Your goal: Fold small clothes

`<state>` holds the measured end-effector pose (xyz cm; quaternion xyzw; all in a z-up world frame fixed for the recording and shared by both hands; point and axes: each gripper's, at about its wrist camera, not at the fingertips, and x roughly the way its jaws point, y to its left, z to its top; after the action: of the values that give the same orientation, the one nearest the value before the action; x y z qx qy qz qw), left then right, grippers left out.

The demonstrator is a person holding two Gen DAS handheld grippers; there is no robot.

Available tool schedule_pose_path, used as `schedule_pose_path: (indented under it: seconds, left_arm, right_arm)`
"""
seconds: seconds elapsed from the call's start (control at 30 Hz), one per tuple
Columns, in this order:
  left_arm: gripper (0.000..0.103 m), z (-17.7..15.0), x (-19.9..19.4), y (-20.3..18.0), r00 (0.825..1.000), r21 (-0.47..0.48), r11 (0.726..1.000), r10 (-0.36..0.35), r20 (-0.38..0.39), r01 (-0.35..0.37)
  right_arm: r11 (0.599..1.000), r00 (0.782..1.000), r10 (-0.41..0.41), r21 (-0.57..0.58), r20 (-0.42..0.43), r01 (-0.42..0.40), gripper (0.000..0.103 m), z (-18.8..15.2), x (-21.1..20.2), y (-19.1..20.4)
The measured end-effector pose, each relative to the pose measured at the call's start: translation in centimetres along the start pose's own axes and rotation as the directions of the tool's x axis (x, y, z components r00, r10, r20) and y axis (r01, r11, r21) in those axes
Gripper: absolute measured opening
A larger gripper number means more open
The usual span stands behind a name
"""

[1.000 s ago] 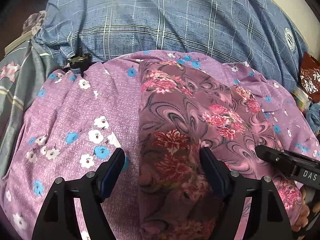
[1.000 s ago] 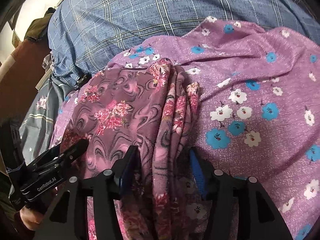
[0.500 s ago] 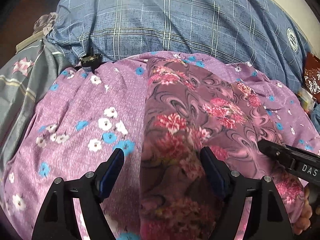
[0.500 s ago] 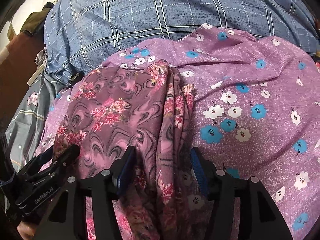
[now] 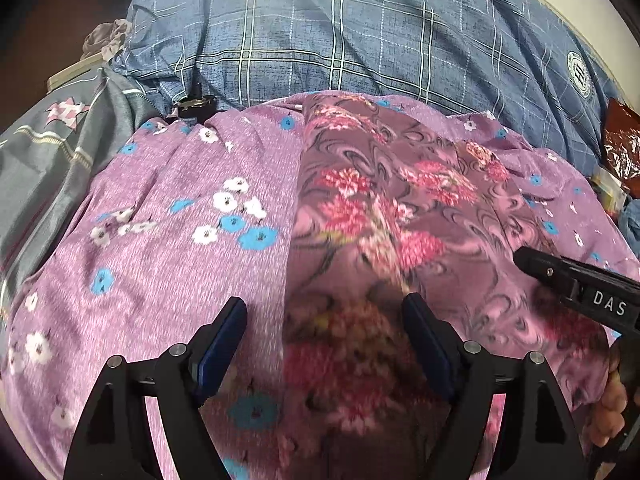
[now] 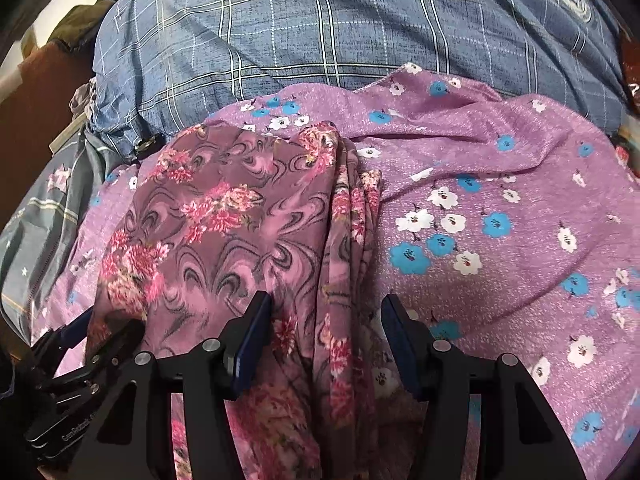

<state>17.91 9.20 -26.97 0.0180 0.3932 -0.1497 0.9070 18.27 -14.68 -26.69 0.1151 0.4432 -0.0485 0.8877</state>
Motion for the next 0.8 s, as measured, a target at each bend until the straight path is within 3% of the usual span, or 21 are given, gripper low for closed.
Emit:
schedule_pose_path:
  seconds: [0.33, 0.47, 0.6, 0.8]
  left_arm:
    - [0.080, -3.4, -3.5, 0.1, 0.998, 0.040, 0.999, 0.024, -0.050, -0.022]
    - [0.079, -4.1, -7.9, -0.3, 0.999, 0.083, 0.996, 0.043, 0.027, -0.045]
    - [0.080, -4.5, -13.0, -1.0, 0.987, 0.131, 0.986, 0.090, 0.131, -0.107]
    - [0.080, -5.6, -19.7, -1.9, 0.969, 0.139, 0.980, 0.110, 0.220, -0.142]
  right_arm:
    - [0.998, 0.998, -0.056, -0.010, 0.003, 0.056, 0.058, -3.4, -2.7, -0.4]
    - [0.993, 0.990, -0.114, -0.018, 0.084, 0.116, 0.058, -5.2, -6.8, 0.0]
    - [0.991, 0.977, -0.128, -0.004, 0.173, 0.131, 0.058, -6.2, -11.5, 0.5]
    - [0.982, 0.930, -0.175, -0.015, 0.324, 0.190, 0.059, -6.4, -18.6, 1.9]
